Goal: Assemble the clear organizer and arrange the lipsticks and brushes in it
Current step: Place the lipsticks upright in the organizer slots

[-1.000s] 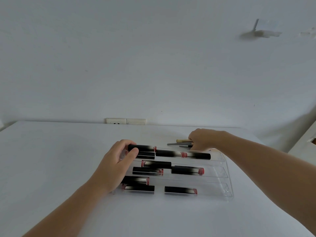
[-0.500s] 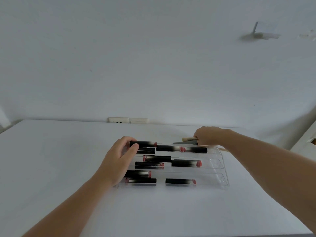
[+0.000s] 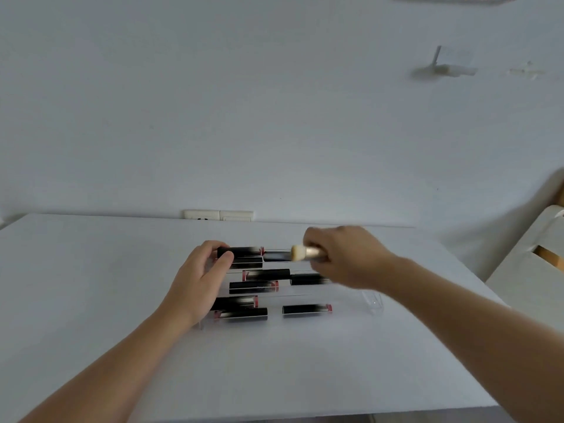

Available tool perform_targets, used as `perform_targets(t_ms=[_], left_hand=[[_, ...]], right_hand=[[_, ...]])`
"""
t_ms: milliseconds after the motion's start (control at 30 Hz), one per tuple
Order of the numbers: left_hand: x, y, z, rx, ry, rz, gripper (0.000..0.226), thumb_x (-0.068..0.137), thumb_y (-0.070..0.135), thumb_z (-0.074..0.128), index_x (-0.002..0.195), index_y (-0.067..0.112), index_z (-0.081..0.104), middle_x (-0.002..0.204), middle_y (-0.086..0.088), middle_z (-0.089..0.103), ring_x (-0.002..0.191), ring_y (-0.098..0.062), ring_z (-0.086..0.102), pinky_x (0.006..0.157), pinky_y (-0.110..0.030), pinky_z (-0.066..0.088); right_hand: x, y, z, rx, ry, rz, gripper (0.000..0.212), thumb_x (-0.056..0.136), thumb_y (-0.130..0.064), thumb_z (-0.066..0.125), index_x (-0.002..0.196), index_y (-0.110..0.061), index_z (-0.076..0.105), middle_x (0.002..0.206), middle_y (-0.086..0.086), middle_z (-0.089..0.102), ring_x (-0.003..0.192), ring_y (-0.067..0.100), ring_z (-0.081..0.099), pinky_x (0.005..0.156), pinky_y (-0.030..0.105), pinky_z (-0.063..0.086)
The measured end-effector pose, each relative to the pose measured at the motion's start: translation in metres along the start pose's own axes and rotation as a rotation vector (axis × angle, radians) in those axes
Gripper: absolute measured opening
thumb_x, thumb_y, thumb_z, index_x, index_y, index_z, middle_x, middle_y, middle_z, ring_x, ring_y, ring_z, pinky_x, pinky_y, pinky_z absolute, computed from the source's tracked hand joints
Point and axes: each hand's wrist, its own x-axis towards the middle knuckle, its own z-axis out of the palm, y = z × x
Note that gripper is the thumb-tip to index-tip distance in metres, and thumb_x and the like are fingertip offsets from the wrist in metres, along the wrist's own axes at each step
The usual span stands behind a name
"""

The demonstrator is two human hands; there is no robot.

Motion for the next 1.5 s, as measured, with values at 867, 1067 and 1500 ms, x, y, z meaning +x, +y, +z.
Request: perform_targets(t_ms=[867,1067,1500], left_hand=[[-0.001,-0.004,-0.003,0.033,-0.016,0.035,0.009,0.103,0.035,0.054,0.104,0.037,0.062,0.102,0.023,0.064,0.101,0.005,0.058,0.081,-0.018,0.039],[-0.001,-0.007,-0.005,0.046,-0.02,0.048,0.008,0.101,0.039,0.054,0.103,0.042,0.061,0.102,0.023,0.064,0.1,0.004,0.058,0.08,-0.02,0.039],[-0.001,-0.007,-0.003,0.049,-0.015,0.044,0.008,0.103,0.034,0.055,0.103,0.039,0.061,0.1,0.024,0.063,0.098,0.004,0.058,0.08,-0.02,0.039]], right_hand=[[-0.042,-0.016,0.074,-0.075,0.431,0.028,0.05,0.101,-0.05,0.039,0.132,-0.017,0.06,0.115,0.003,0.058,0.097,0.025,0.052,0.086,0.036,0.043],[-0.044,-0.012,0.071,0.024,0.367,0.125,0.052,0.102,-0.042,0.035,0.14,-0.012,0.057,0.131,0.002,0.059,0.12,0.024,0.049,0.105,0.033,0.03],[-0.036,-0.022,0.065,0.265,0.251,0.004,0.05,0.107,-0.04,0.036,0.147,-0.012,0.048,0.155,0.005,0.045,0.148,0.02,0.032,0.123,0.034,0.021]])
